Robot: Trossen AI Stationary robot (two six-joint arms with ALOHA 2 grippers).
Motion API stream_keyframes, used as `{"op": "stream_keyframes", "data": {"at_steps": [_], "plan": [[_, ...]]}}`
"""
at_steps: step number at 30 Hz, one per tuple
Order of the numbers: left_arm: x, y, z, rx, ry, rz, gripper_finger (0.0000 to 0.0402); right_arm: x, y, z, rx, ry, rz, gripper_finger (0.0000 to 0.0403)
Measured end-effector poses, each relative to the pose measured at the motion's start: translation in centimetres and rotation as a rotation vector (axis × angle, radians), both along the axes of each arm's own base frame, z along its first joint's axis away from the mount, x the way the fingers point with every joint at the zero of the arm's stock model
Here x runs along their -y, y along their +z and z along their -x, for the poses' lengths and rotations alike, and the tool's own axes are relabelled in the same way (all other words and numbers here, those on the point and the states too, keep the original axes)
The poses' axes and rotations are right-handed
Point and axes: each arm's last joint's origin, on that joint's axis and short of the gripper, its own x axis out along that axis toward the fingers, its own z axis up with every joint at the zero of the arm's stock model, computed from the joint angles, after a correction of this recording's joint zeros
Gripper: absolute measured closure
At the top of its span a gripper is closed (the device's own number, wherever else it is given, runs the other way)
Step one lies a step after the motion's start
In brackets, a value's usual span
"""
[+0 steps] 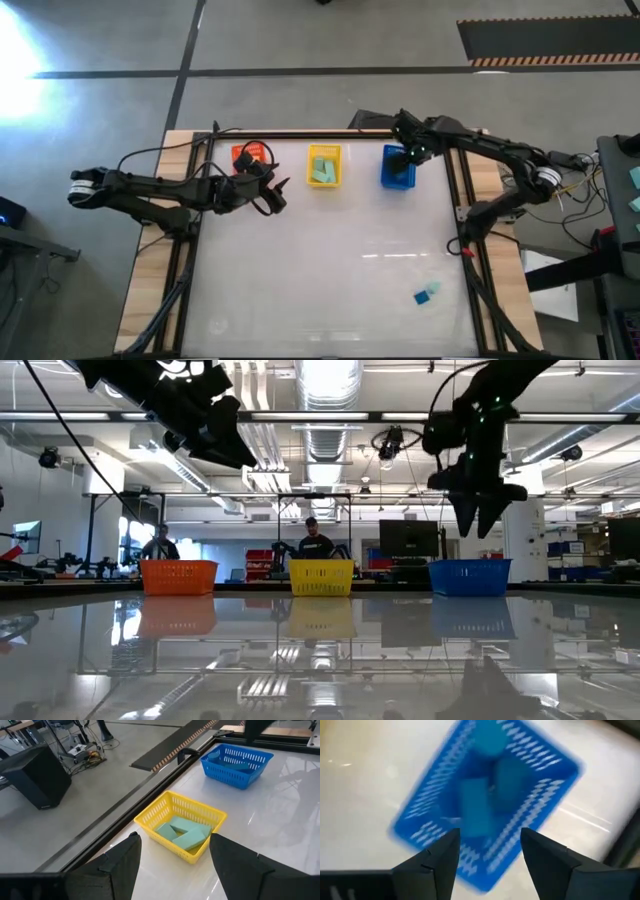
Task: Sort & place blocks by color
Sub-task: Put the light blue block into the yellow bin
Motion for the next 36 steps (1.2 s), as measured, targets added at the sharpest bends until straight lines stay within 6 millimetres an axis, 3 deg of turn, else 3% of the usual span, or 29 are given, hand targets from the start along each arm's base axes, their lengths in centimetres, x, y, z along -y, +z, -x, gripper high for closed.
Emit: {"op": "stream_keyframes", "data": {"at_steps": [7,16,22,29,36], "plan": [[0.1,-0.2,0.0,0.029,0.000,0.044,0.0182,-6.5,2.2,-1.8,0.099,0.128,0.001,0.0218],[0.9,-0.2,-0.1,0.034,-0.056,0.060,0.0182,-17.3,3.3,-3.3,0.160,0.426,-0.054,0.0232],[1.1,-0.1,-0.2,0.040,-0.067,0.064,0.0182,-22.8,3.0,-2.7,0.155,0.228,-0.212,0.0232],[1.3,-0.2,-0.2,0.049,-0.067,0.078,0.0182,-27.5,2.5,-0.2,0.032,-0.065,-0.331,0.0191],[1.5,-0.2,-0.2,0.047,-0.073,0.078,0.0182,-32.1,0.2,1.4,-0.162,-0.220,-0.364,0.0164]]}}
